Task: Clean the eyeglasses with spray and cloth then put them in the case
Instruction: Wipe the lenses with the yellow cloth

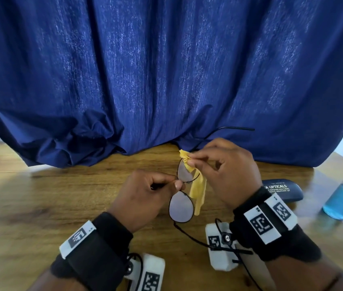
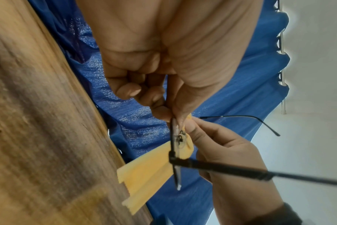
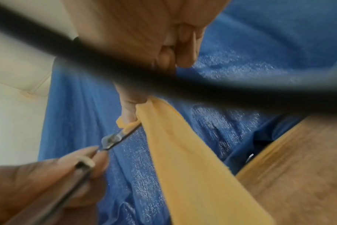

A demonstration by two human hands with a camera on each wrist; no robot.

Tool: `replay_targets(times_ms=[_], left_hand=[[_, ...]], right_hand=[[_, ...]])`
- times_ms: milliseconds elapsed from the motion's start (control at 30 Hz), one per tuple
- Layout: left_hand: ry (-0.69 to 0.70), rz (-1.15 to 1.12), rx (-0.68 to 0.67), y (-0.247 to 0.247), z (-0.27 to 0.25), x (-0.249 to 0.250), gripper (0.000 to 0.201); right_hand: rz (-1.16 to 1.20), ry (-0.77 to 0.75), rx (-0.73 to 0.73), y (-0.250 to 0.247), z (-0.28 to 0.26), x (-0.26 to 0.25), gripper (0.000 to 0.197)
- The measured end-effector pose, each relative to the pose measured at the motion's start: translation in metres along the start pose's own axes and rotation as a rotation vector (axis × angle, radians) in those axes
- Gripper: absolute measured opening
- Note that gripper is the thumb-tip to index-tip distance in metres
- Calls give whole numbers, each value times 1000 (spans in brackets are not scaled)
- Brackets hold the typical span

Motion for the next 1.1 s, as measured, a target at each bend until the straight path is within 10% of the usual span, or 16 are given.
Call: replay_targets(times_ms=[1100], left_hand=[[15,-66,64,-7,1,3,13]], right_hand=[[126,-99,-132,10,-1,-2,22]])
Point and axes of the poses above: each hand's wrist, its own z-axis towards the middle knuckle, its own y-axis out of the palm, x = y × z, the point moved 6 cm from there along z, towards the middle knuckle, and after that the axes turned 1 degree about -y, right-handed, at the moved point
